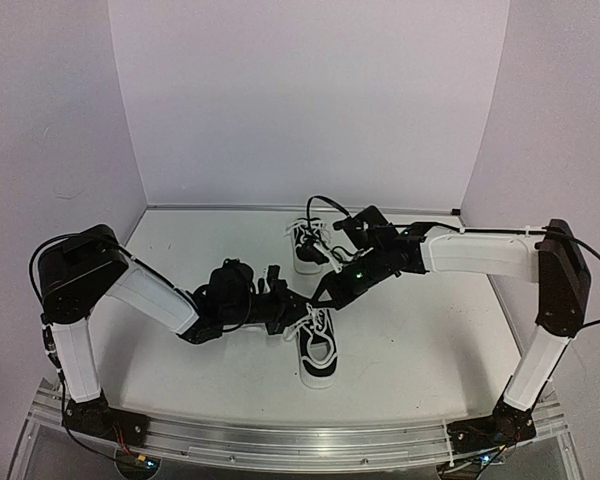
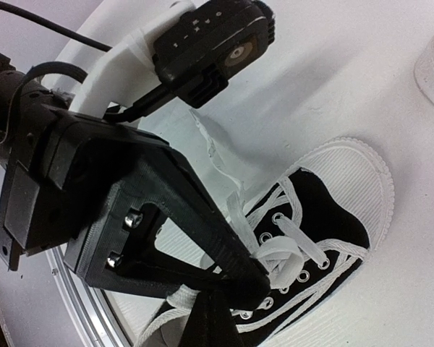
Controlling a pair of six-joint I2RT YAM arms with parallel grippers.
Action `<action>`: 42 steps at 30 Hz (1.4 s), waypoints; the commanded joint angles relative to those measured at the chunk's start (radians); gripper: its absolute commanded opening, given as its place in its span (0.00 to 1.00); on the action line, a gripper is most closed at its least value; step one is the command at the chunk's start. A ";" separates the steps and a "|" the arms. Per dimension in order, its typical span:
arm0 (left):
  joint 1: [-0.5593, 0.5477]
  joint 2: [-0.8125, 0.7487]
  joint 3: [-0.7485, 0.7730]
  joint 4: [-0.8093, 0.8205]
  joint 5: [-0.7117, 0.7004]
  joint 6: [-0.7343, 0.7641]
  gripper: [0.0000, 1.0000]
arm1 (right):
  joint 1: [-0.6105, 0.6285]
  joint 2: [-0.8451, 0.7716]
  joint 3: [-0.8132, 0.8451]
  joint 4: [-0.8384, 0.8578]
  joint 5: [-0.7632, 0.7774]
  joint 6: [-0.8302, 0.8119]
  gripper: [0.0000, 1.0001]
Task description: Tie the shoes
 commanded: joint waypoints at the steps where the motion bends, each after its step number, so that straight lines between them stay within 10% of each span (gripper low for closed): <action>1: -0.003 -0.020 -0.034 0.068 0.059 -0.030 0.00 | -0.009 -0.052 -0.008 0.040 0.046 0.015 0.00; 7: -0.006 -0.022 -0.043 0.059 0.083 -0.038 0.00 | -0.012 -0.051 -0.010 0.041 0.058 0.036 0.01; 17: -0.008 0.028 -0.040 0.158 0.084 -0.093 0.00 | -0.078 -0.162 -0.118 0.040 -0.038 0.163 0.33; 42: -0.008 0.061 -0.051 0.239 0.054 -0.139 0.00 | 0.006 -0.120 -0.297 0.330 -0.152 0.280 0.31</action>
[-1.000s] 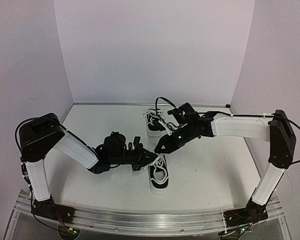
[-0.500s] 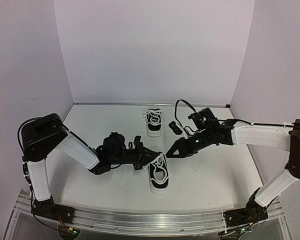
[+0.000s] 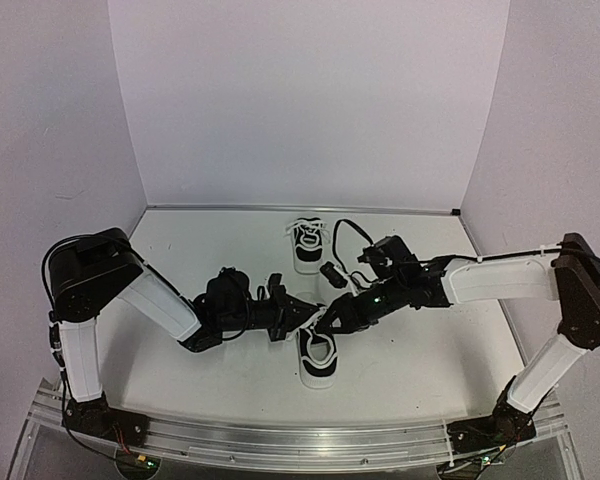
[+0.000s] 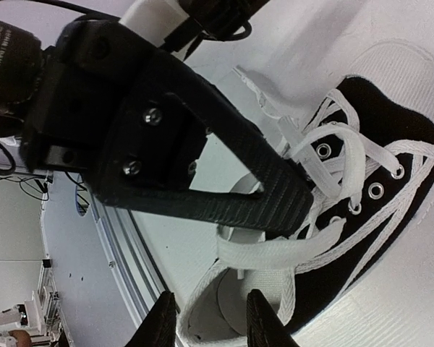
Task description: Tie the shoes
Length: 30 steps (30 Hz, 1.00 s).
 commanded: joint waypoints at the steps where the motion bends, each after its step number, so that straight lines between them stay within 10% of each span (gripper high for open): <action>1: -0.005 0.003 -0.006 0.057 -0.008 -0.016 0.00 | 0.011 0.036 0.046 0.040 0.019 -0.008 0.31; 24: 0.001 -0.006 -0.033 0.088 -0.035 -0.003 0.00 | 0.017 0.042 0.074 0.024 0.027 -0.027 0.00; 30: 0.042 -0.121 -0.094 -0.034 -0.110 0.143 0.41 | 0.018 -0.014 0.054 -0.022 0.059 -0.032 0.00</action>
